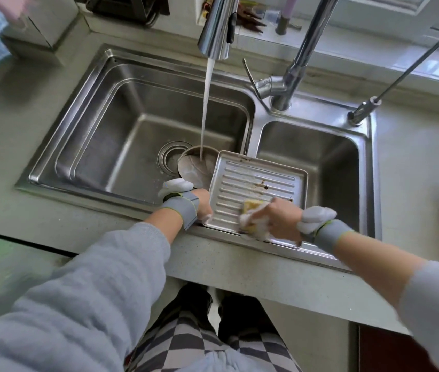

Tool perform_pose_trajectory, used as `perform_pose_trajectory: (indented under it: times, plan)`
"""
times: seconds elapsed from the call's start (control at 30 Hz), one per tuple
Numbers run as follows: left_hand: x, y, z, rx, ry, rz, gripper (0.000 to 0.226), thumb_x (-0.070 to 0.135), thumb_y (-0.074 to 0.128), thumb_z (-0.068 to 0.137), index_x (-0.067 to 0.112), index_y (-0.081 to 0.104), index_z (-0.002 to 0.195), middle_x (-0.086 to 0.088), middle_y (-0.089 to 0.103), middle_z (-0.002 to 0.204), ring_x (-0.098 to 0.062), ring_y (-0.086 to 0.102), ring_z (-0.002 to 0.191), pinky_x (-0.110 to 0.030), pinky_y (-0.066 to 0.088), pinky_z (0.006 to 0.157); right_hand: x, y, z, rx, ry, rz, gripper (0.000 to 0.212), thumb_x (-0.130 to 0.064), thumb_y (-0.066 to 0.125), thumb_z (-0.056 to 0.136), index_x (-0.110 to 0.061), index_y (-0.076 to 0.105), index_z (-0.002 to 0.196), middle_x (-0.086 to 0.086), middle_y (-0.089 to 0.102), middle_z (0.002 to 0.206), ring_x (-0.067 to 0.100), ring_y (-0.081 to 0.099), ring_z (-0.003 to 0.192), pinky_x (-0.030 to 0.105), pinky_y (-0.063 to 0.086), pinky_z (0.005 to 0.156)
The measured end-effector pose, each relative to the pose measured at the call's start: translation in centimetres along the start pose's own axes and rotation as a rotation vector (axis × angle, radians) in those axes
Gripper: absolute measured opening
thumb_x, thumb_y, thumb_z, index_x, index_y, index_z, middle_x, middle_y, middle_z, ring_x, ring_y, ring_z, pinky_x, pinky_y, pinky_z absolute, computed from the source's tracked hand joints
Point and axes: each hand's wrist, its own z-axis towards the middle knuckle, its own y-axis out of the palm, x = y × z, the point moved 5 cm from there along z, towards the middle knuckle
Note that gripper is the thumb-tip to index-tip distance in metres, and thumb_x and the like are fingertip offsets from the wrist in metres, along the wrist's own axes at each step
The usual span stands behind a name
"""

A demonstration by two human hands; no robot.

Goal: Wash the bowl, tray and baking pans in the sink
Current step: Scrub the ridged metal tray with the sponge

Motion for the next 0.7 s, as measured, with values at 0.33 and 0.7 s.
perform_pose_trajectory:
  times: [0.33, 0.7]
  plan:
    - [1.5, -2.3, -0.8, 0.353, -0.077, 0.242, 0.076, 0.027, 0.071, 0.079, 0.006, 0.029, 0.139, -0.013, 0.037, 0.14, -0.032, 0.035, 0.132, -0.04, 0.033, 0.108, 2.3, 0.4, -1.1, 0.127, 0.03, 0.03, 0.049, -0.003, 0.049, 0.077, -0.031, 0.069, 0.111, 0.002, 0.069, 0.089, 0.03, 0.058, 0.079, 0.029, 0.046, 0.082]
    - [5.4, -0.8, 1.4, 0.314, 0.179, 0.432, 0.141, 0.058, 0.083, 0.053, 0.008, -0.007, 0.15, -0.011, -0.009, 0.159, -0.034, -0.009, 0.146, -0.042, 0.006, 0.121, 4.7, 1.4, -5.0, 0.047, -0.224, -0.233, 0.044, -0.001, 0.053, 0.082, -0.029, 0.059, 0.116, -0.004, 0.064, 0.112, 0.022, 0.058, 0.084, 0.034, 0.04, 0.091]
